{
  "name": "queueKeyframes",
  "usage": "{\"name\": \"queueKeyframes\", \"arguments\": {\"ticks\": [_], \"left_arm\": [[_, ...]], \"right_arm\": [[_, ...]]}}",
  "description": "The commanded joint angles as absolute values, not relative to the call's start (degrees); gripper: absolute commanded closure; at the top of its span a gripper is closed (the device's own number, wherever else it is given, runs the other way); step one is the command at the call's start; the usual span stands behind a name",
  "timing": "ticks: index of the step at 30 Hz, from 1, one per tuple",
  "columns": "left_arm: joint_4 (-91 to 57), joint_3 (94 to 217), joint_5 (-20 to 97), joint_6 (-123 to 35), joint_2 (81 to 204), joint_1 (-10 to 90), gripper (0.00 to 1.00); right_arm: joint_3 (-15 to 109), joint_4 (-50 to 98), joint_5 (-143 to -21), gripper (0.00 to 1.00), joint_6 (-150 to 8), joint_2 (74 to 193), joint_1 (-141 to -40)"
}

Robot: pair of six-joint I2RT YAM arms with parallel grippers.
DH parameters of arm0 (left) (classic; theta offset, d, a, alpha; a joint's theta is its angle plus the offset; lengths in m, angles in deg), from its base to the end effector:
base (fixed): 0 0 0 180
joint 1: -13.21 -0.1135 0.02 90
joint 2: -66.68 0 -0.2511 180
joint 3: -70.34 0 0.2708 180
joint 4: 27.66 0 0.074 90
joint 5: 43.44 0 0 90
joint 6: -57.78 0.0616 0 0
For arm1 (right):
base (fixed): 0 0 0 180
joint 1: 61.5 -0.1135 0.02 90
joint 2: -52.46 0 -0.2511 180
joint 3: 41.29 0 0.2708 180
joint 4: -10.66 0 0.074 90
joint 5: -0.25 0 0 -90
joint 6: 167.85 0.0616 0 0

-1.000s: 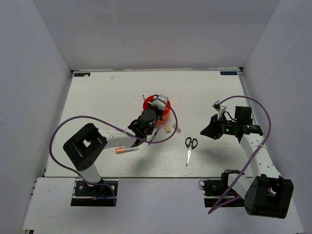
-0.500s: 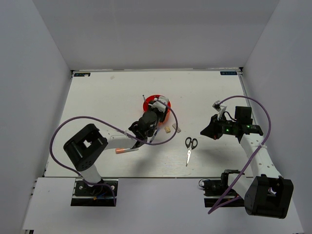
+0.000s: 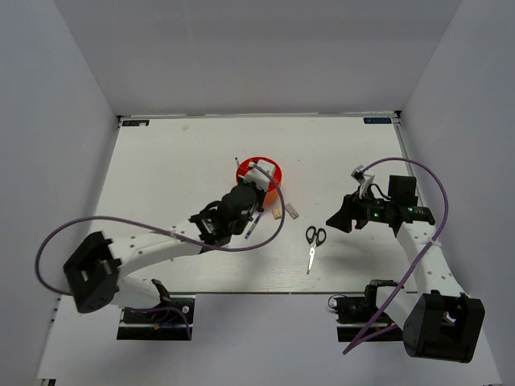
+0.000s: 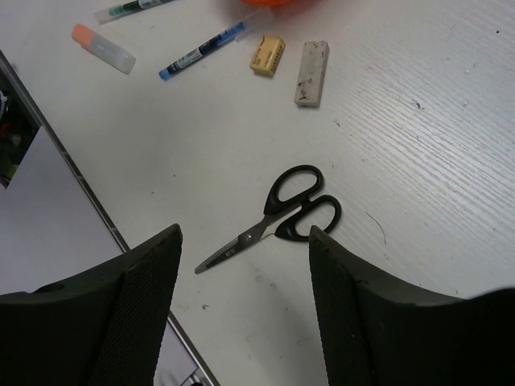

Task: Sort the stationery into containers
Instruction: Place the stationery in the storage box, then pick up the stationery from the center of the board.

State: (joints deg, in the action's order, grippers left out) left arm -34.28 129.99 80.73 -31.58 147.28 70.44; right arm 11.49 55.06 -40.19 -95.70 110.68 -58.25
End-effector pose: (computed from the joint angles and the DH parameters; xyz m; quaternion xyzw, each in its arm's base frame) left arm 0.2201 -0.2781 0.2335 0.2075 0.7479 -0.0736 0.6263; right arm 0.2331 0.0337 0.2142 -0.2511 0.8275 0.3299 0.3785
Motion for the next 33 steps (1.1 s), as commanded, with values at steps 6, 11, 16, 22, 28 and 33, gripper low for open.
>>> {"name": "queueKeyframes", "arguments": {"ticks": [6, 11, 16, 22, 28, 33], "left_arm": [[29.99, 140.0, 61.34, -50.59, 134.45, 60.42, 0.41], [31.81, 134.73, 57.73, -49.18, 128.82, 54.78, 0.4], [33.3, 131.74, 55.71, -48.75, 127.67, 52.5, 0.83], [36.21, 133.32, 50.35, -42.98, 133.73, 52.58, 0.47], [37.79, 137.8, 45.42, -32.68, 144.71, 53.98, 0.3], [36.56, 140.7, 48.58, -27.04, 152.35, 55.31, 0.29]], "right_arm": [[12.9, 55.02, -39.21, 0.37, -96.05, 109.94, -58.42], [12.81, 55.01, -39.13, 0.38, -95.96, 110.38, -58.42], [12.73, 55.1, -39.56, 0.38, -96.05, 110.11, -58.33], [12.64, 55.01, -39.3, 0.38, -95.87, 110.56, -58.34], [12.81, 55.02, -39.12, 0.38, -95.87, 110.47, -58.33], [12.73, 55.19, -38.77, 0.38, -96.05, 110.29, -58.16]]}}
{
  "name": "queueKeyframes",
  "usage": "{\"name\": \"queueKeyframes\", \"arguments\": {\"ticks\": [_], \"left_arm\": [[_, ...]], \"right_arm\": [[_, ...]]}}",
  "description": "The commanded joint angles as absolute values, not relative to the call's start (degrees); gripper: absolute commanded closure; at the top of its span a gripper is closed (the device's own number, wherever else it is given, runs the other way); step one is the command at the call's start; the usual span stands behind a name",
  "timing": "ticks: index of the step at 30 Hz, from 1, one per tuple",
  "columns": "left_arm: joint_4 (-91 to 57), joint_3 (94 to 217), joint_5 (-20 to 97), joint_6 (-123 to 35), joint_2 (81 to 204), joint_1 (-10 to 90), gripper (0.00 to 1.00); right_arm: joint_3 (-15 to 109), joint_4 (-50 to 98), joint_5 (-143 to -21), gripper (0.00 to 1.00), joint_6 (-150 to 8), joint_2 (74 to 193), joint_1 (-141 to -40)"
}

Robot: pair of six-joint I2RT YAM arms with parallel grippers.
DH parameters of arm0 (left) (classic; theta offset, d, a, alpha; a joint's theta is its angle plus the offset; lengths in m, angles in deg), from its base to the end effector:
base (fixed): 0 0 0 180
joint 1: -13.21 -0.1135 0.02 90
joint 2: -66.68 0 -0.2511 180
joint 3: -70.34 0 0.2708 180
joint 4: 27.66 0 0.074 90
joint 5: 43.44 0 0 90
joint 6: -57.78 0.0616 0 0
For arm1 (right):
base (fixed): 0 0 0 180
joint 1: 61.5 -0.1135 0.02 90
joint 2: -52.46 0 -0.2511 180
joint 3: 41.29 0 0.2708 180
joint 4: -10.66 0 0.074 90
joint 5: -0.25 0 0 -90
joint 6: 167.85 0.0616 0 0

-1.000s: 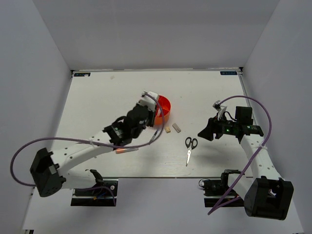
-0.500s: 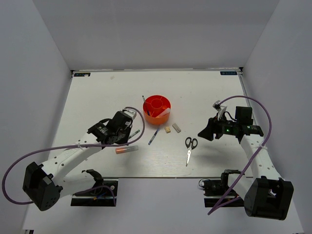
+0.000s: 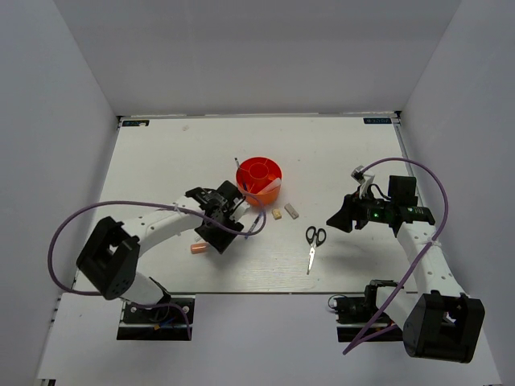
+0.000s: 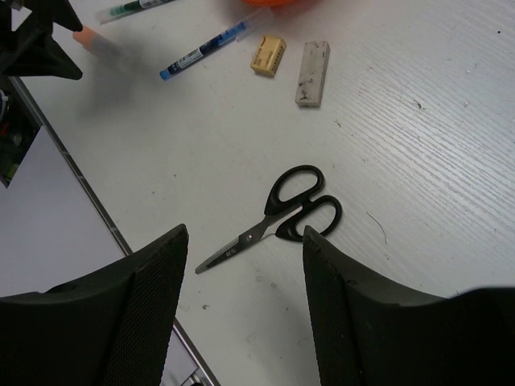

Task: Sort the stationery into containers
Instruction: Pick up the stationery from the center of the board.

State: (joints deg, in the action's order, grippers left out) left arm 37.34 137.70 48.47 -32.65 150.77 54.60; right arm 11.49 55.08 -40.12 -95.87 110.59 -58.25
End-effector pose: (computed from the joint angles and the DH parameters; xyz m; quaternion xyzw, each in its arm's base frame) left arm 0.2062 -0.1790 0.1512 0.3478 0.9346 -0.0102 0.0733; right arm 0.2329 0.0338 0.2145 -0.2527 0.8267 0.3297 0.3795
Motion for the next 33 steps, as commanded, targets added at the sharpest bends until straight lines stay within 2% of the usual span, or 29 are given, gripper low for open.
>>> {"name": "queueKeyframes", "arguments": {"ticks": [1, 14, 17, 18, 19, 23, 25, 28, 33], "left_arm": [[35.68, 140.79, 48.58, -26.51, 152.89, 55.22, 0.31], [30.76, 141.06, 48.76, -20.0, 162.48, 55.4, 0.35], [30.4, 140.97, 48.41, -19.21, 164.23, 55.31, 0.4], [30.23, 140.88, 48.23, -18.95, 164.59, 55.4, 0.47], [29.88, 140.44, 48.14, -18.78, 165.37, 55.31, 0.58], [28.91, 137.9, 49.11, -18.77, 165.91, 56.01, 0.84], [27.86, 136.49, 50.07, -18.6, 166.69, 56.45, 0.92], [28.9, 137.88, 50.43, -19.65, 167.4, 57.77, 1.0], [30.14, 145.26, 45.7, -24.83, 159.07, 60.14, 1.0]], "right_arm": [[12.73, 55.28, -38.77, 0.38, -96.05, 110.29, -58.25], [12.73, 55.54, -38.42, 0.38, -96.31, 110.2, -58.16], [12.81, 55.46, -38.6, 0.38, -96.66, 110.2, -58.25], [12.73, 55.54, -38.51, 0.38, -96.4, 109.94, -58.25], [12.81, 55.54, -38.42, 0.38, -96.4, 110.03, -58.25], [12.73, 55.54, -38.33, 0.38, -96.4, 109.77, -58.25], [12.64, 55.37, -38.42, 0.38, -96.49, 109.85, -58.25], [12.73, 55.37, -38.25, 0.38, -96.48, 109.59, -58.16], [12.64, 55.54, -38.16, 0.38, -96.4, 109.32, -58.25]]}}
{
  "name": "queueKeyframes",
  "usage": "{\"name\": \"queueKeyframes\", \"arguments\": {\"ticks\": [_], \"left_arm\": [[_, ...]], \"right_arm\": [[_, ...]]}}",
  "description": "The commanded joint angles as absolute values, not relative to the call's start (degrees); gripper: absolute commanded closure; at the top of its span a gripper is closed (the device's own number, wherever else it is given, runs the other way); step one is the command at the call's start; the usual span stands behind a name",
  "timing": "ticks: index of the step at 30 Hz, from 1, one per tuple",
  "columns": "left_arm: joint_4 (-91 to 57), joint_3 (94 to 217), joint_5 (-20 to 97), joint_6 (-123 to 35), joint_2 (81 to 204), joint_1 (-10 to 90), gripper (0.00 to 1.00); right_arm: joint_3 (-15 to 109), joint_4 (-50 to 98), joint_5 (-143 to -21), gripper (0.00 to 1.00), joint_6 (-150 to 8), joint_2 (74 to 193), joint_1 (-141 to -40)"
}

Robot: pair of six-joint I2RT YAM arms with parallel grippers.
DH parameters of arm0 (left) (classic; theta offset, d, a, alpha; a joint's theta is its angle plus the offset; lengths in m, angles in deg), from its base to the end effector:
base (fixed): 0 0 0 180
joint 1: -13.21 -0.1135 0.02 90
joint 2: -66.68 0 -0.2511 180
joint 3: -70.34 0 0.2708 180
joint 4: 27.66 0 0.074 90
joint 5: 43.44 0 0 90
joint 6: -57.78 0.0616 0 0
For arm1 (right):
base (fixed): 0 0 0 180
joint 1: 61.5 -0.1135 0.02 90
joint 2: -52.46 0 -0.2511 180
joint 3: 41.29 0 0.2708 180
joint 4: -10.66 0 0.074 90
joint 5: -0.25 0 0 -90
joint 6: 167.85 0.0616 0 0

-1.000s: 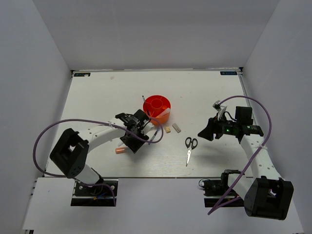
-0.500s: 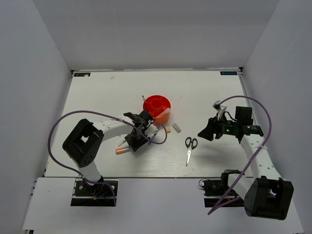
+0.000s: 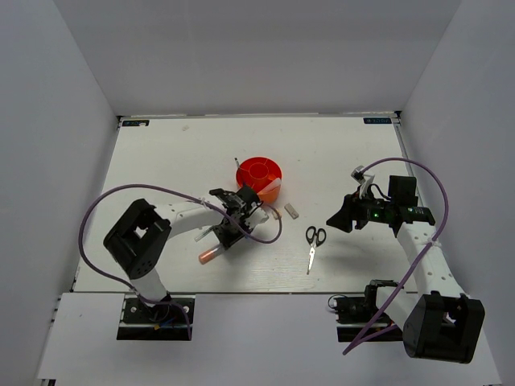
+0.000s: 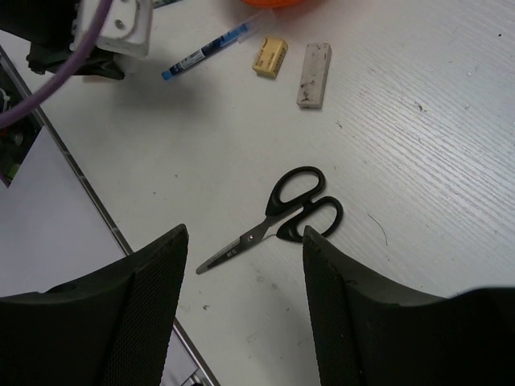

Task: Sort the stationery into containers
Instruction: Pick up the stationery from the center of the board, then place the stationery in the storage box.

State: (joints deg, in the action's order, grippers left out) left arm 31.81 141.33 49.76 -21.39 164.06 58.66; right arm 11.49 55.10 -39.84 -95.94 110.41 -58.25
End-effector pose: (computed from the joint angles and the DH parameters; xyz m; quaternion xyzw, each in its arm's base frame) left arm 0.2161 -0.2147 0.1070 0.4702 0.8814 0.0159 0.0428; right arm 0.2324 0.0340 0.2153 -0.2543 0.8250 0.3312 0.3809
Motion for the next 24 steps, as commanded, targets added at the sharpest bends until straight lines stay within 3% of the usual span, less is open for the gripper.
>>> {"name": "queueKeyframes", "arguments": {"ticks": [1, 4, 8, 14, 24], "left_arm": [[29.53, 147.1, 44.81, -25.62, 156.01, 60.06, 1.0], [23.75, 150.28, 41.82, -31.41, 149.39, 60.14, 1.0], [6.92, 148.71, 45.74, -36.69, 143.16, 59.97, 1.0], [-13.86, 143.43, 58.07, -39.77, 144.28, 60.23, 1.0], [-29.35, 146.24, 72.04, -42.68, 154.04, 61.46, 1.0]], "right_arm": [[12.72, 55.37, -38.24, 0.38, -96.4, 109.32, -58.16], [12.73, 55.37, -38.16, 0.44, -96.48, 109.5, -58.25], [12.64, 55.54, -37.72, 1.0, -96.49, 109.32, -58.25], [12.29, 55.19, -38.24, 1.0, -96.49, 108.8, -58.25], [12.02, 54.75, -37.98, 1.0, -96.13, 108.36, -58.25]]}}
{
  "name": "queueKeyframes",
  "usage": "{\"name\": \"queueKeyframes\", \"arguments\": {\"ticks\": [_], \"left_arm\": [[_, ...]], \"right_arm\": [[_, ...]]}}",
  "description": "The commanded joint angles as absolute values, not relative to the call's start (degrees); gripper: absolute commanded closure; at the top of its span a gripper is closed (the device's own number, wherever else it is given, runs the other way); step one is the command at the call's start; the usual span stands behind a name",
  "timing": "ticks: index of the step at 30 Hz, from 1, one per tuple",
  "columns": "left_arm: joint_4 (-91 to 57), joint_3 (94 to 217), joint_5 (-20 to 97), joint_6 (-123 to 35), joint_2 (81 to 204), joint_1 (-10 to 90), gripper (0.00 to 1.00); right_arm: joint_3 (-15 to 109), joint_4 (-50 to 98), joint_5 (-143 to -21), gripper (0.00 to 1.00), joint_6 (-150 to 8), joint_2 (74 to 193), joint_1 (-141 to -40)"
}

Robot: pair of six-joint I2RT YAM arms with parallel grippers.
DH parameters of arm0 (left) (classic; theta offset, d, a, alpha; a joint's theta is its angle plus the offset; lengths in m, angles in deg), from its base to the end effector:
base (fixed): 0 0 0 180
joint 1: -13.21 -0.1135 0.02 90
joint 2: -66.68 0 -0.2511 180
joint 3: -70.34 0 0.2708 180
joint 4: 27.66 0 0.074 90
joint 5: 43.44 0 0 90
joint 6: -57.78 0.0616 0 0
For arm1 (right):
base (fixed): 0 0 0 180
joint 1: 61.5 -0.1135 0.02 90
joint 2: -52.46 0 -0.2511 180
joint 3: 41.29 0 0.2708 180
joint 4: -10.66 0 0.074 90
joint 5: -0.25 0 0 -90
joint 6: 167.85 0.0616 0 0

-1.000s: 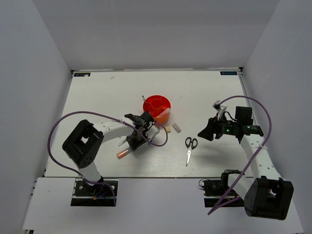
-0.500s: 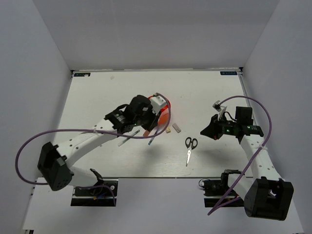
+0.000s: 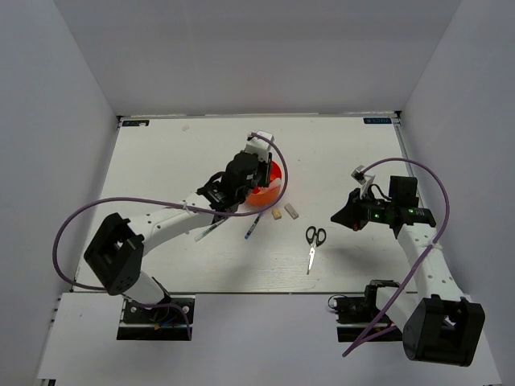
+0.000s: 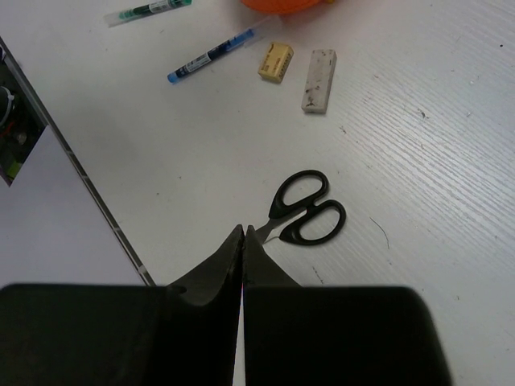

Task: Sort the stationery into containers
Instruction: Place the stationery in the storage box.

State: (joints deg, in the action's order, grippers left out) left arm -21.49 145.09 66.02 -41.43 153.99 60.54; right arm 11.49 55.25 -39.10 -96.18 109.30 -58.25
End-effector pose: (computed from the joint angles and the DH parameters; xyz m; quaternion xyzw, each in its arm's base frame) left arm 0.2846 -0.2784 0.2630 0.1685 0.7893 -0.1510 0.5708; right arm 0.2298 0.0347 0.2197 -0.2607 0.8186 0.3334 0.3884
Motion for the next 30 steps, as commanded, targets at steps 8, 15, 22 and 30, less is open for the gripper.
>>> {"name": "queueKeyframes", "arguments": {"ticks": [8, 15, 22, 30], "left_arm": [[-34.89, 143.87, 76.88, -42.15, 157.37, 62.43, 1.0], [-36.83, 140.27, 78.55, -42.68, 158.17, 62.87, 1.0], [-39.2, 137.8, 80.13, -42.33, 158.61, 63.31, 1.0], [-43.69, 135.43, 82.86, -39.52, 160.28, 65.41, 0.95]], "right_arm": [[12.2, 54.67, -37.54, 1.0, -96.13, 108.27, -58.16], [12.37, 54.66, -37.46, 1.0, -96.05, 108.18, -58.25], [12.29, 54.75, -37.19, 1.0, -96.13, 108.18, -58.25], [12.29, 54.84, -37.02, 1.0, -96.13, 108.44, -58.25]]}}
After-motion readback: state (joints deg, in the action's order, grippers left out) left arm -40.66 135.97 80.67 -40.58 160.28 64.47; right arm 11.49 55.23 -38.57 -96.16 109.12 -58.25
